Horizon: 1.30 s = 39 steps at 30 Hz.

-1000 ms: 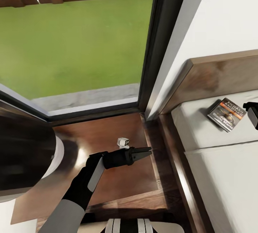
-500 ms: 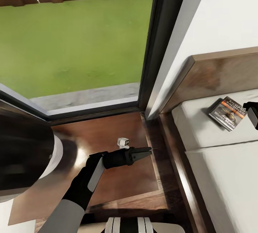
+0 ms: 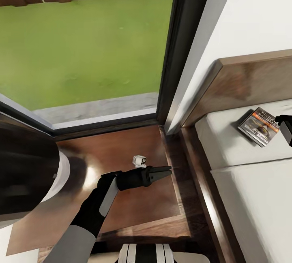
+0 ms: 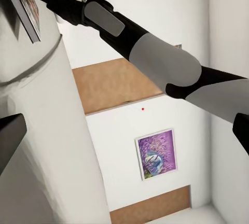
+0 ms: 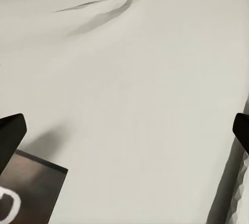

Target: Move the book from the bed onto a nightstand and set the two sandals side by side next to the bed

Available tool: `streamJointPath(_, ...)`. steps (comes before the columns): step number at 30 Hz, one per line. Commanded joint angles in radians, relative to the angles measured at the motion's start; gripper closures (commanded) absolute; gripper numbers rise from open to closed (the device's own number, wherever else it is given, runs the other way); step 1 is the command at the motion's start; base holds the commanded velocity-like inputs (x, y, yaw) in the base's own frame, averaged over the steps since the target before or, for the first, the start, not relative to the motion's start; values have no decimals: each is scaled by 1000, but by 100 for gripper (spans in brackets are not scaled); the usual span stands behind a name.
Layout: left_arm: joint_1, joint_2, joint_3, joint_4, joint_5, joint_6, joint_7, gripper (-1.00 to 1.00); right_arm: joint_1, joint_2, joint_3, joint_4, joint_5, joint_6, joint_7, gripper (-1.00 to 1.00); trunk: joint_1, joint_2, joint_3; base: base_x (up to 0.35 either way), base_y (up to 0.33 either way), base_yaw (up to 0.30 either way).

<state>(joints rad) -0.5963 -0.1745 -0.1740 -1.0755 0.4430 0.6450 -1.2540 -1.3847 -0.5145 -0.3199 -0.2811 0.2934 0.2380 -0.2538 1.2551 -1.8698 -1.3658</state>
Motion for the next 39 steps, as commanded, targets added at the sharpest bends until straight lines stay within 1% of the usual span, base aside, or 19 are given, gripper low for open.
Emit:
streamJointPath(1,0,0,-1,0,5,10,-1,-100,0,1,-5,-1,10,6,1,-100,0,0,0,0,0,0)
streamJointPath(33,0,0,-1,0,5,10,-1,-100,0,0,-5,-3,11,0,1,-100,0,0,0,0,0,0)
streamJointPath(39,0,0,-1,0,5,10,-1,-100,0,0,-3,-15,12,-40,1,-100,0,0,0,0,0,0)
